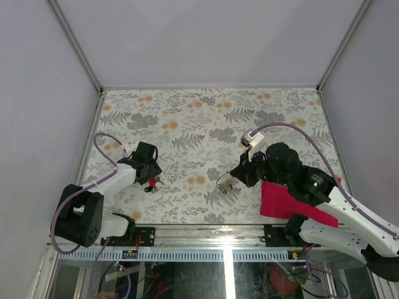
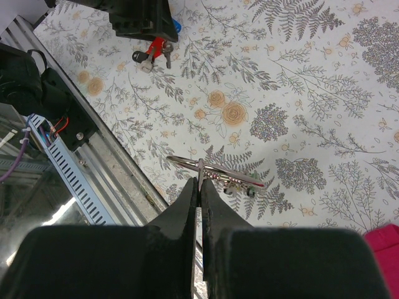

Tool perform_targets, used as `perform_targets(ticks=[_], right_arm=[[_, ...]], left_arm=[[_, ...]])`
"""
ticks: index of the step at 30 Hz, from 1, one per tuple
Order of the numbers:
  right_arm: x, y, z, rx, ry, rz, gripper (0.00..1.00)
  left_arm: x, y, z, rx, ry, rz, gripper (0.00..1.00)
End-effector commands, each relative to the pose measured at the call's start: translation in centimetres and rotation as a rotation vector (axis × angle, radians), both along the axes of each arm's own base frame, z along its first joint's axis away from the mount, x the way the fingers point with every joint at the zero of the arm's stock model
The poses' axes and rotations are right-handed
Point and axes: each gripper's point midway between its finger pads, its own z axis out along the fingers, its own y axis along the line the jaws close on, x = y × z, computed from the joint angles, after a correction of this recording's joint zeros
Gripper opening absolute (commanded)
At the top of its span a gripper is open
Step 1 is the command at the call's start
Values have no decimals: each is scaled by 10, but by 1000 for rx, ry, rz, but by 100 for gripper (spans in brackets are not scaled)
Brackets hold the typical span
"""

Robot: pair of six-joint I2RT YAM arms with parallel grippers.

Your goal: Put the keys on the keyring

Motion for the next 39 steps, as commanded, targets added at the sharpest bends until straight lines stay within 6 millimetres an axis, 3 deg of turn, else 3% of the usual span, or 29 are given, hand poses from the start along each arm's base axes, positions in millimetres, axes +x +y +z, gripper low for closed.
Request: perform_targets(ticks=[1, 5, 12, 17, 21, 25, 26, 29, 31, 34, 37, 39], right_arm=[[6, 7, 33, 87, -78, 1, 0], [6, 5, 35, 87, -82, -8, 0], [7, -3, 39, 89, -93, -41, 0], [12, -17, 45, 97, -117, -120, 0], [20, -41, 54, 104, -156, -242, 0], [24, -70, 65, 131, -203, -374, 0], [25, -75, 66, 131, -211, -395, 0], [24, -84, 65, 133, -217, -426, 0], [24, -83, 62, 129, -208, -425, 0], [23, -82, 57, 116, -195, -421, 0], [24, -81, 53, 108, -191, -418, 0], [24, -79, 51, 100, -188, -411, 0]], left_arm=[[-14, -27, -16, -55, 43, -35, 48], [-12, -42, -18, -42, 47, -74, 45], [-2, -75, -10, -27, 22, -177, 15], [2, -119, -4, -33, 2, -292, 9], [-3, -167, 4, -57, -19, -417, 8], [-15, -222, 21, -93, -66, -561, 10], [-18, -234, 27, -97, -84, -601, 15], [-21, -257, 44, -98, -133, -679, 47], [-17, -257, 57, -82, -168, -686, 60], [-7, -236, 80, -16, -236, -653, 68], [3, -199, 96, 49, -274, -611, 70], [10, -163, 96, 59, -266, -545, 69]])
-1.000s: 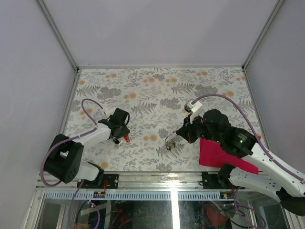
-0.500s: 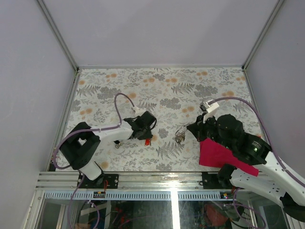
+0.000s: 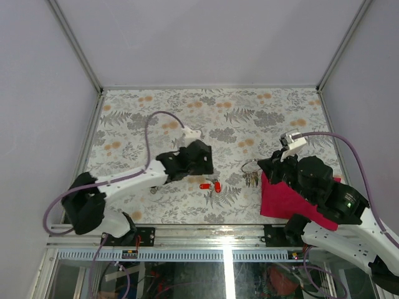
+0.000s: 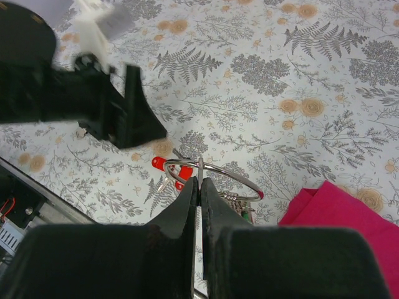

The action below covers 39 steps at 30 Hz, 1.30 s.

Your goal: Put the keys on the keyring

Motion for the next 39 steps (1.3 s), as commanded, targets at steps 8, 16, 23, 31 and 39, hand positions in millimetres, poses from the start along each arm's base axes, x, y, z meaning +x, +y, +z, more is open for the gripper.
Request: perform_targets(ticks=[8, 16, 23, 31, 39], right_arm=[[7, 10, 11, 41, -18, -2, 0], [7, 14, 11, 39, -11, 12, 0], [7, 16, 11, 36, -8, 18, 0], [7, 17, 10, 30, -6, 22, 0], [6, 16, 9, 27, -3, 25, 0]], left_arm=[[35, 225, -21, 84, 29, 484, 61], [31, 267, -58, 144, 134, 667, 61], [40, 283, -65, 148, 118, 741, 58], [57, 282, -69, 123, 110, 741, 51], [66, 284, -74, 137, 111, 746, 38]])
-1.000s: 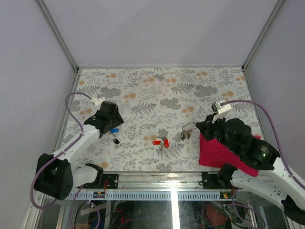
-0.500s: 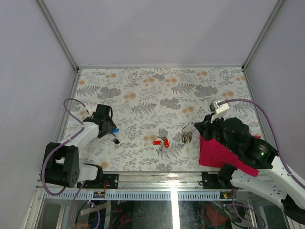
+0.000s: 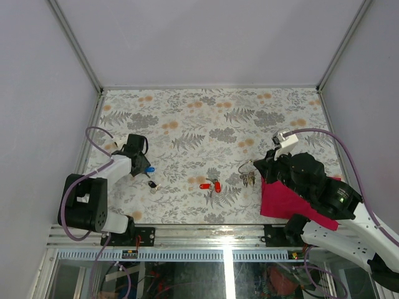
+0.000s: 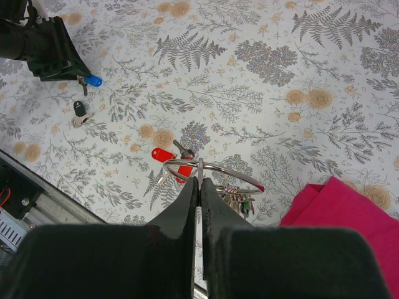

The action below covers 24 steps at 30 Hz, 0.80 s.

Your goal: Put the keys on the keyring

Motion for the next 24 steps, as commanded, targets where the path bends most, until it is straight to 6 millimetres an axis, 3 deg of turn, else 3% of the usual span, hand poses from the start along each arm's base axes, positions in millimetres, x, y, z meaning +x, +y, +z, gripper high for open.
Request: perform_targets(ticks=[1, 10, 13, 18, 24], right_arm=[[3, 6, 21, 67, -46, 4, 0], [2, 5, 21, 71, -47, 3, 0], [2, 4, 20, 71, -45, 1, 0], [1, 4, 21, 75, -44, -2, 0], [1, 5, 22, 81, -40, 0, 0]], left_arm=[[23, 5, 10, 18, -65, 22, 36], [19, 2, 6, 1, -57, 3, 5], [16, -9, 4, -40, -62, -44, 0], [7, -44, 2, -93, -69, -161, 0], [-16, -121, -3, -138, -47, -350, 0]])
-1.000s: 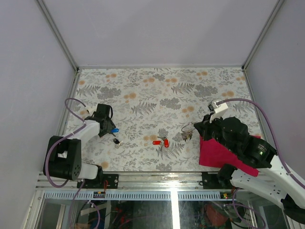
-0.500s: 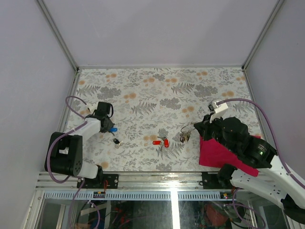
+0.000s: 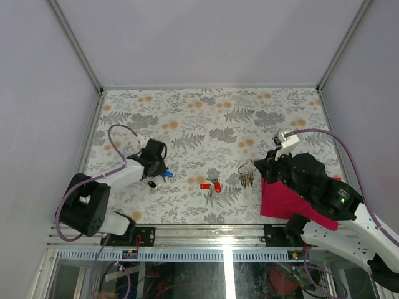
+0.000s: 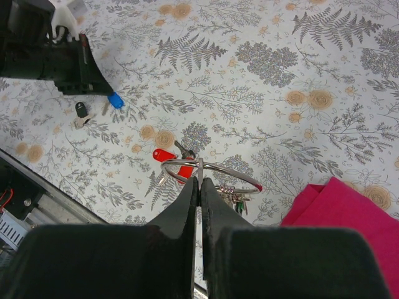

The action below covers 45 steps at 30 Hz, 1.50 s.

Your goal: Put the keys on the keyring

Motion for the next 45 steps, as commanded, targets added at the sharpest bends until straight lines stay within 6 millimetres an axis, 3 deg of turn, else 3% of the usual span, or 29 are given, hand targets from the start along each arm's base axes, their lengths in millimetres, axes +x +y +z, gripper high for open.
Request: perform_targets(ticks=[1, 6, 9, 11, 13, 17, 20, 25, 29, 36, 45], right_arm=[[2, 5, 21, 77, -38, -1, 0], [2, 4, 22, 79, -38, -7, 0], [2, 5, 21, 80, -35, -7, 0], [2, 6, 21, 80, -33, -2, 0], [2, 6, 21, 82, -31, -4, 0], [2, 5, 20, 77, -32, -6, 0], [3, 6, 17, 72, -30, -6, 0], [3, 9, 14, 76, -27, 4, 0], [4, 12, 13, 69, -27, 13, 0], [5, 18, 15, 69, -27, 36, 0], [4, 16, 16, 68, -33, 35, 0]], left_arm=[[-16, -60, -4, -59, 4, -133, 0], [-38, -139, 3, -83, 2, -316, 0], [-45, -178, 20, -79, -53, -414, 8], [-44, -194, 36, -77, -104, -460, 14], [-40, -197, 53, -71, -157, -471, 21], [-36, -170, 80, -37, -245, -405, 33], [-41, -129, 82, 21, -234, -297, 39], [-60, -57, 56, 6, -134, -86, 41], [-73, -22, 46, -13, -96, 52, 54], [-74, 21, 20, 87, -19, 172, 57], [-64, 19, 1, 110, 30, 161, 55]])
